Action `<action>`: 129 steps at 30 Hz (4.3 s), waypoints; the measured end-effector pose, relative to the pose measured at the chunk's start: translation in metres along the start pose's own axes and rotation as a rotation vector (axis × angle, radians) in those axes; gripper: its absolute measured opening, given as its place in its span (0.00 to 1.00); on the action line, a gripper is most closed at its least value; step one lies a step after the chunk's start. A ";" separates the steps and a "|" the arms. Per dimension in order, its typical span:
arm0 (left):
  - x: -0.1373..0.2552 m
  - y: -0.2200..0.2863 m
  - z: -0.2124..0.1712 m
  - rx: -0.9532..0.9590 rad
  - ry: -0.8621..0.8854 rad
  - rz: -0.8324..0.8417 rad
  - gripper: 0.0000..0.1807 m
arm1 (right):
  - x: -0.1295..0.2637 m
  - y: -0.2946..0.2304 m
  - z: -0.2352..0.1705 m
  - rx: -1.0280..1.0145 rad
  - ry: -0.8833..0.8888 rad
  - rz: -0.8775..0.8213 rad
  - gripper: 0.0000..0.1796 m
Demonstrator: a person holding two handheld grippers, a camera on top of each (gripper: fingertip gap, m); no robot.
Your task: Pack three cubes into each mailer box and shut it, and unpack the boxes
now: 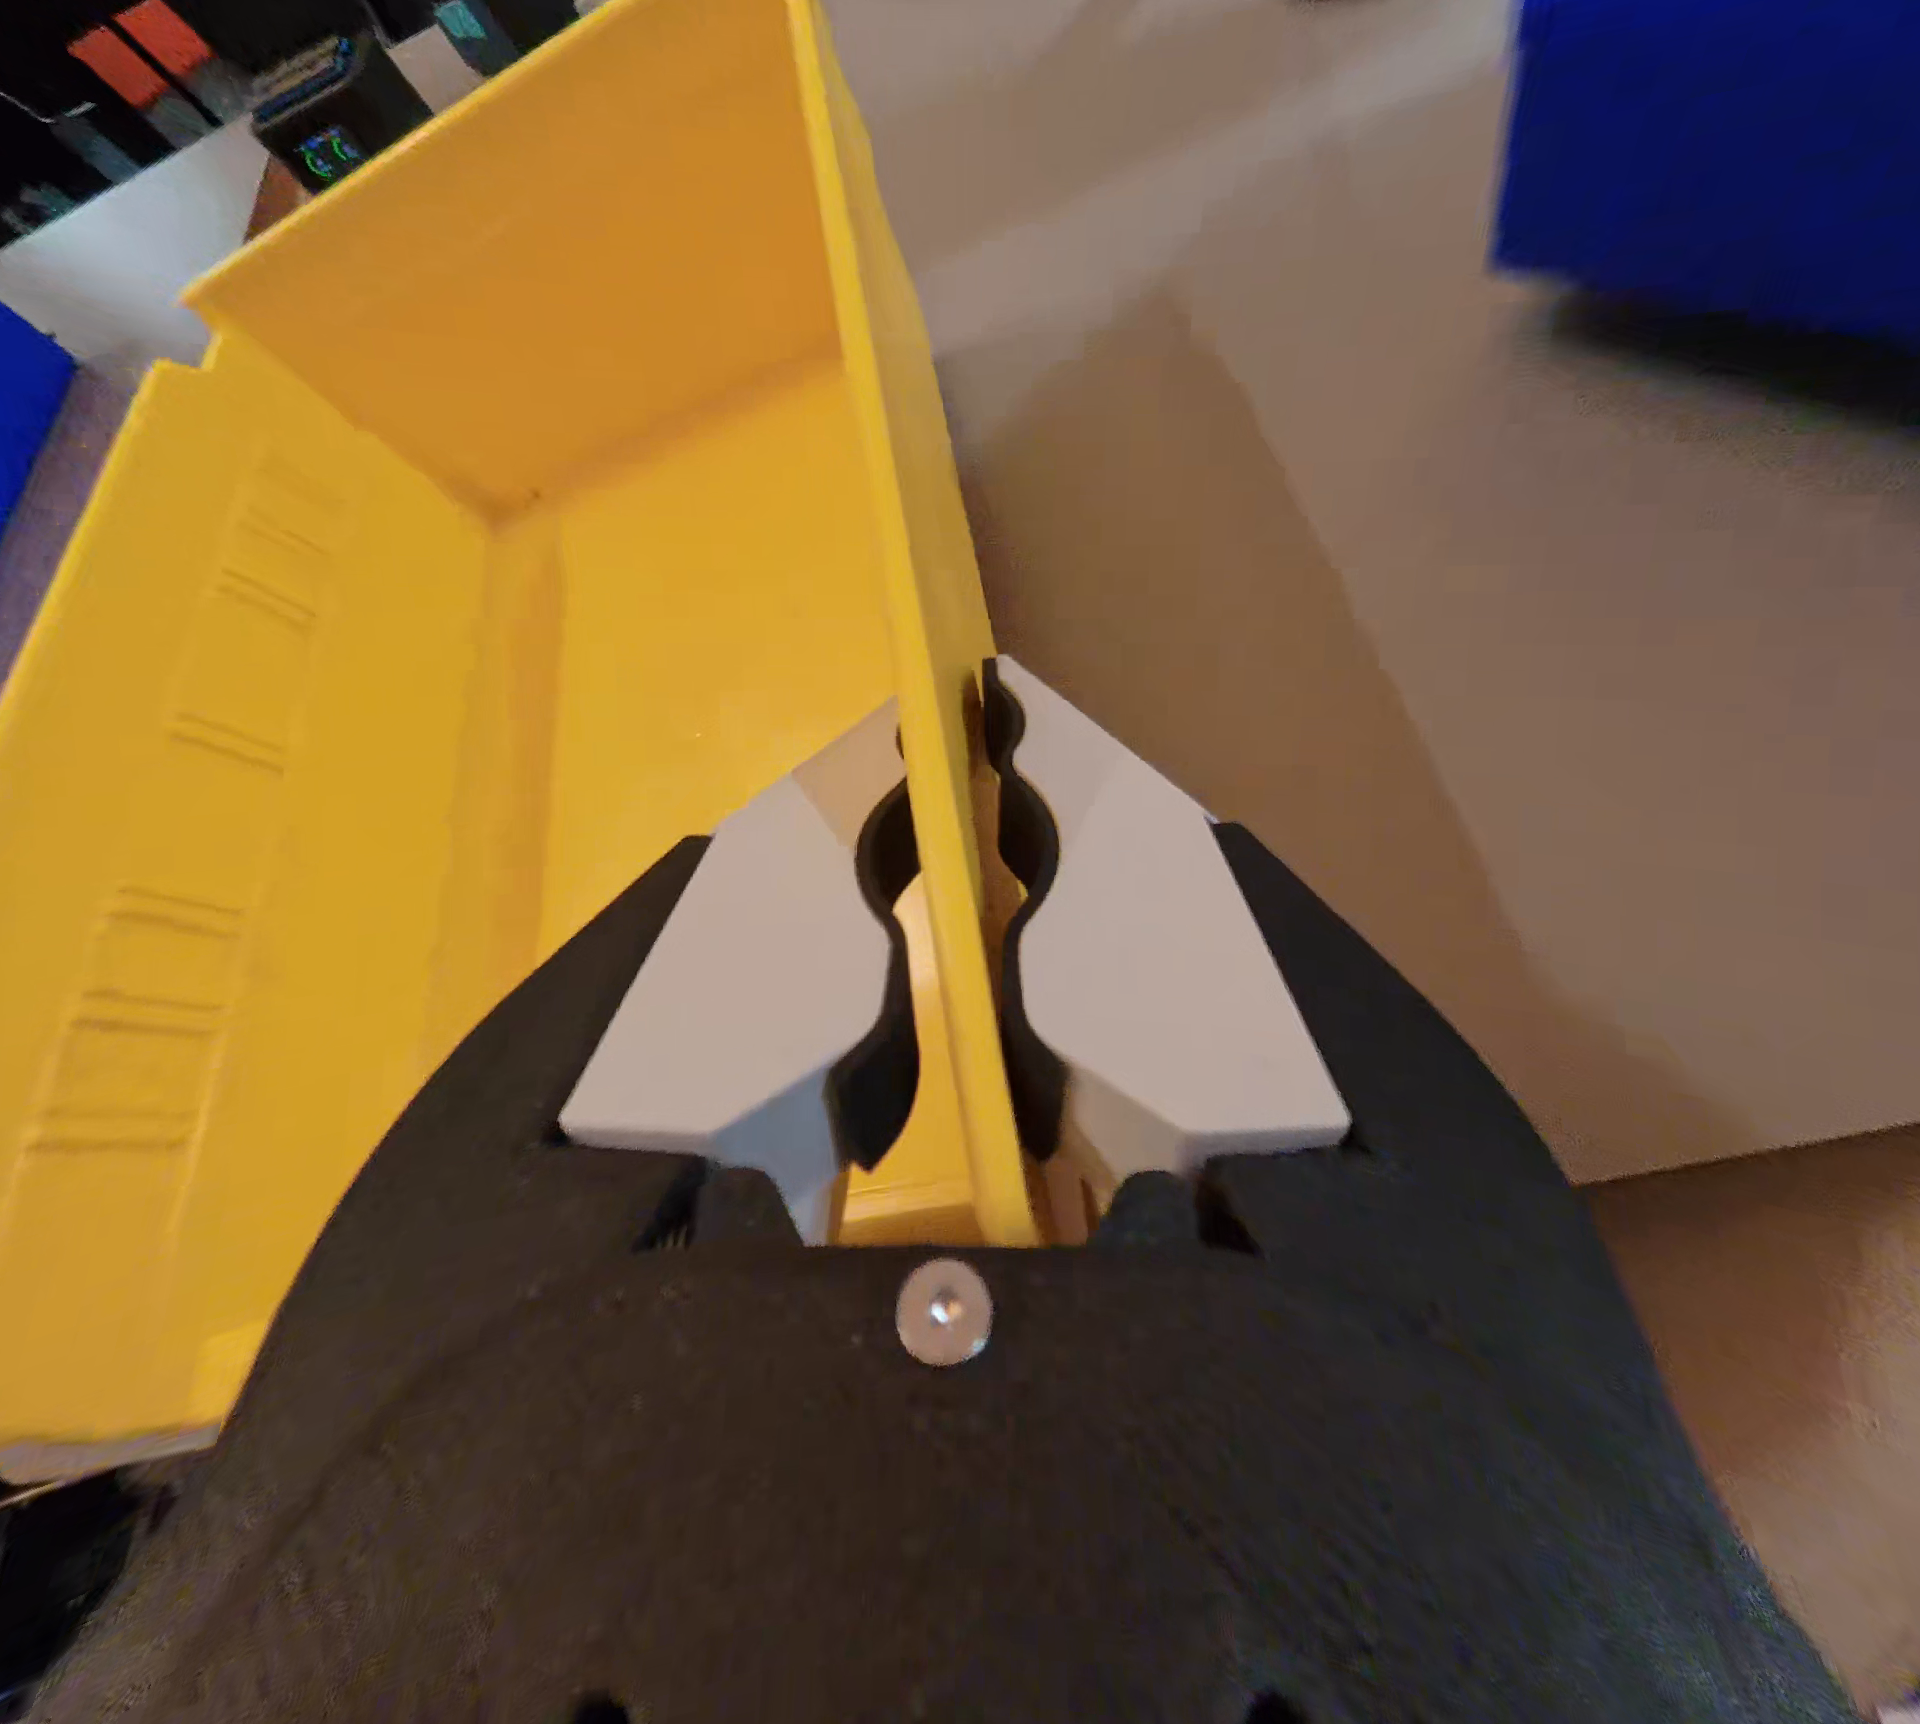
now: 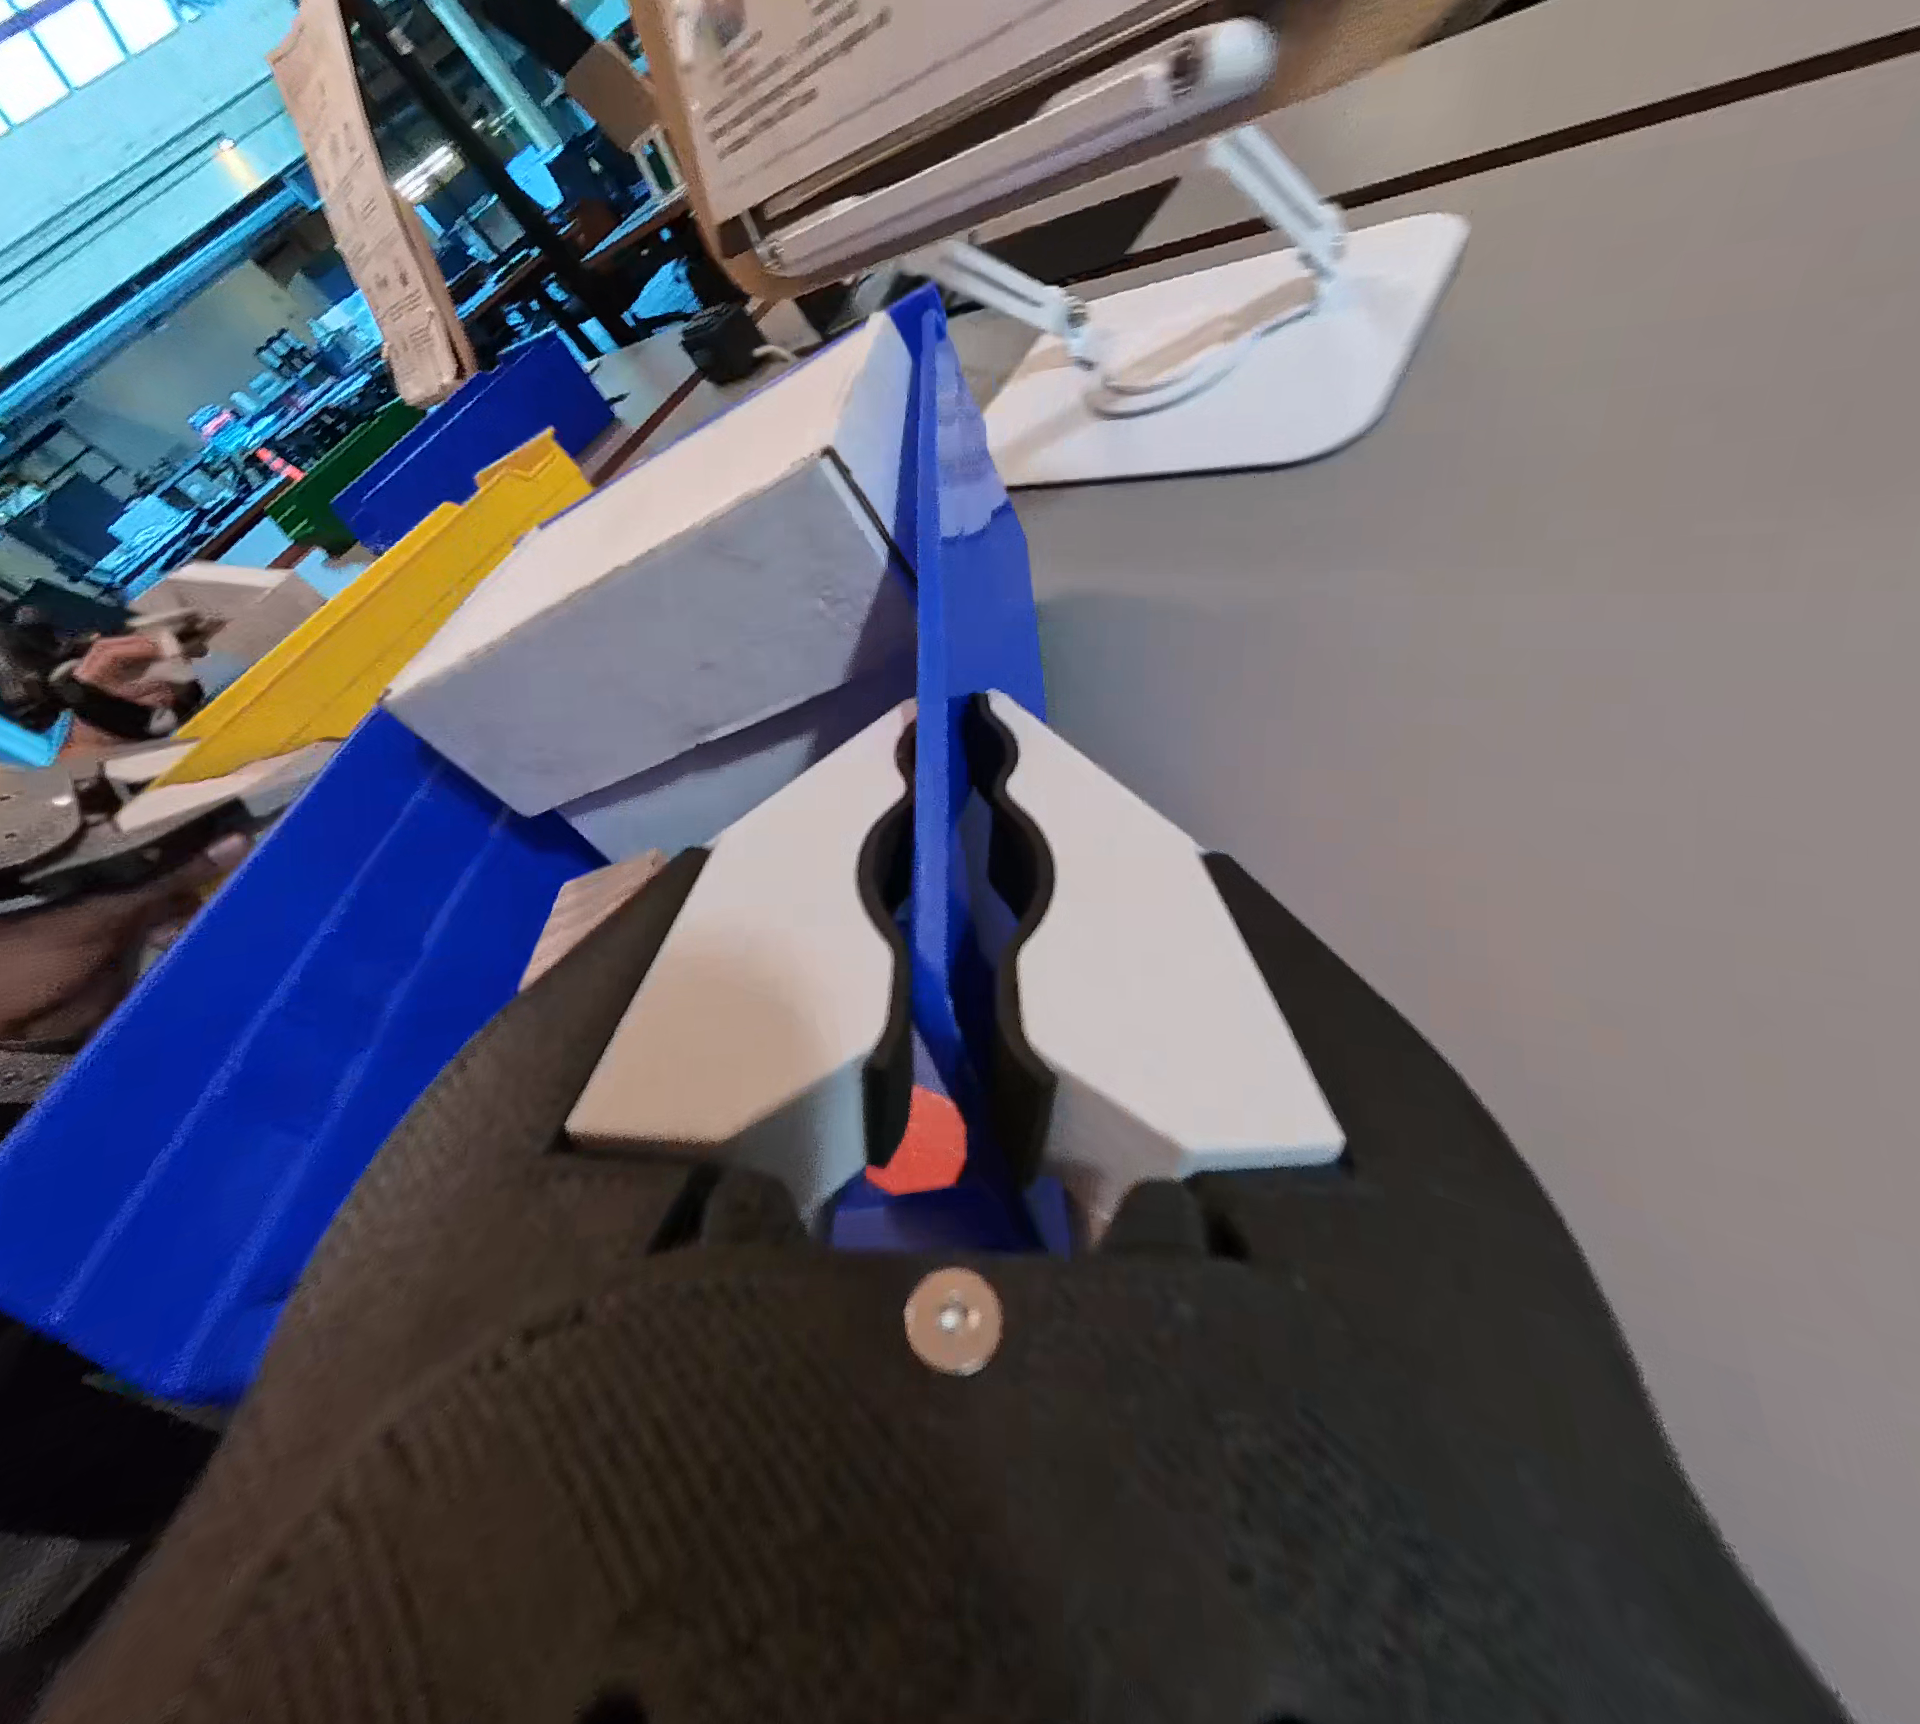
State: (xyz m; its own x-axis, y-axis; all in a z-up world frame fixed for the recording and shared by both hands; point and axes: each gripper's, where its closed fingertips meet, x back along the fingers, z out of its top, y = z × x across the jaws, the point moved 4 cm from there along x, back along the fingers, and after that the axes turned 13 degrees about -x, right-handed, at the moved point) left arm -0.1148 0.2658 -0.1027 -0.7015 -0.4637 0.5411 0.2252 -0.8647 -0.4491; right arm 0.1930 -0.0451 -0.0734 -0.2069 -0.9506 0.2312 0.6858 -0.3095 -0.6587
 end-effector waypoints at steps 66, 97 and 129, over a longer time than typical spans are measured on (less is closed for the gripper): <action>0.012 0.363 0.224 -0.300 0.480 -0.558 0.03 | 0.139 0.004 -0.051 0.438 0.228 -0.435 0.36; -0.002 0.196 0.127 0.008 0.346 -0.238 0.22 | 0.096 0.036 -0.018 0.226 0.277 -0.510 0.28; -0.034 0.165 0.110 0.156 0.314 -0.284 0.22 | 0.264 0.193 0.071 0.052 0.469 -0.720 0.02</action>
State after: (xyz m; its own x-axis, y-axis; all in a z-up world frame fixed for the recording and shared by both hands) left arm 0.0202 0.1175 -0.1170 -0.9162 -0.1437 0.3741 0.0766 -0.9791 -0.1885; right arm 0.3198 -0.3541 -0.0889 -0.8626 -0.4380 0.2530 0.3057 -0.8499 -0.4292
